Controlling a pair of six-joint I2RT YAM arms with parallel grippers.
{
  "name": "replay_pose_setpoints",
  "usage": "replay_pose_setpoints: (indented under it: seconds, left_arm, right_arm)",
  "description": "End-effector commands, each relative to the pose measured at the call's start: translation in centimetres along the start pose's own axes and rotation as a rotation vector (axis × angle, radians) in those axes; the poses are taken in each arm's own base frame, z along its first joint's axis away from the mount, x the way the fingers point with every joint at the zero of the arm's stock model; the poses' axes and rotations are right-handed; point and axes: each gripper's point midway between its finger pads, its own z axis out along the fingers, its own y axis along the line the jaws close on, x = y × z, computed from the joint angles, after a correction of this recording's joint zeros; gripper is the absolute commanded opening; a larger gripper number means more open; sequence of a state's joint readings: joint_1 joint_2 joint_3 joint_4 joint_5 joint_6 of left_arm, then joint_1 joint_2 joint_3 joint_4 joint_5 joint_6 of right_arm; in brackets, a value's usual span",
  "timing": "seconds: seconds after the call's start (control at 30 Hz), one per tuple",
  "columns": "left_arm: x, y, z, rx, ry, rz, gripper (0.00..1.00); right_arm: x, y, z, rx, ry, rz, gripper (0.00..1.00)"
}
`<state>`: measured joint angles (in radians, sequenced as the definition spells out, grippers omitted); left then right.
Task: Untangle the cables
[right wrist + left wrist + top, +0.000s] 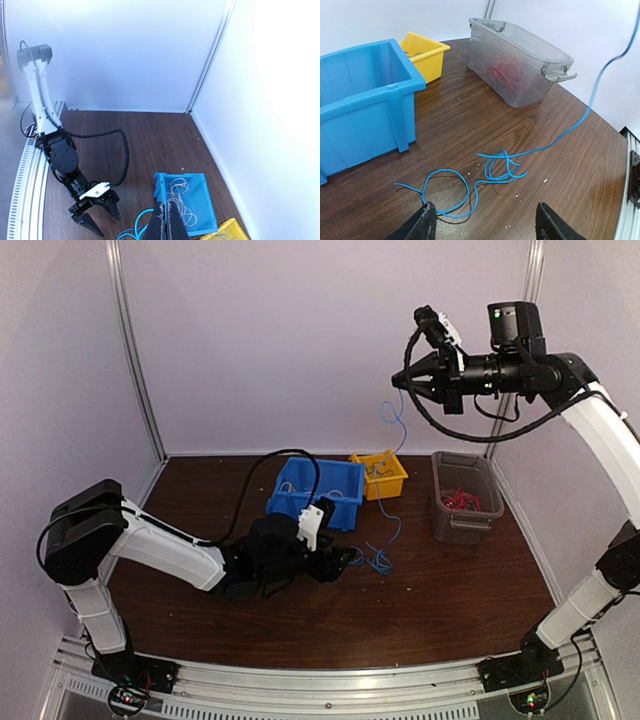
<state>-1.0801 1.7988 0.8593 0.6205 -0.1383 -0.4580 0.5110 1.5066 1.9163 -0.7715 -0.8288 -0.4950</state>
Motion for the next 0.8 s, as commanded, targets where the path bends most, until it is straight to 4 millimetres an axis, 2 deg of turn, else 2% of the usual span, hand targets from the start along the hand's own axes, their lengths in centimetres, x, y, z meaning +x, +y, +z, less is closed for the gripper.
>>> replay_pose_setpoints:
  seconds: [0.0,0.1,0.2,0.27,0.33,0.43,0.57,0.77]
  left_arm:
    - [-0.5,-0.7,0.8,0.026,-0.021,0.020,0.69]
    - [0.2,-0.7,0.9,0.033,-0.010,0.020,0.69]
    - [1.1,-0.2,1.7,0.008,0.008,0.039,0.69]
    - [1.5,0.1,2.7,-0.012,0.025,0.057,0.69]
    - [2.0,0.2,3.4,-0.025,0.051,0.065,0.68]
    - [1.9,0.2,3.3,-0.026,0.055,0.045,0.67]
    - [1.8,0.5,2.0,-0.033,0.050,0.009,0.67]
    - [2.6,1.3,-0.1,-0.055,0.065,-0.027,0.66]
  right_arm:
    - [-7.0,-1.8,-3.9,0.158,-0.105,-0.113,0.00]
    - [-9.1,-4.3,-5.4,0.267,-0.139,-0.152,0.00]
    - [-11.3,-4.9,-6.1,0.285,-0.202,-0.185,0.00]
    - [-12.0,-5.7,-6.1,0.313,-0.220,-0.195,0.00]
    - [-11.4,-7.1,-5.6,0.360,-0.201,-0.192,0.00]
    - [-10.2,-9.1,-4.8,0.429,-0.170,-0.194,0.00]
    - [-8.0,-12.1,-3.8,0.514,-0.134,-0.183,0.00]
    - [-3.4,-16.4,-2.1,0.576,-0.095,-0.117,0.00]
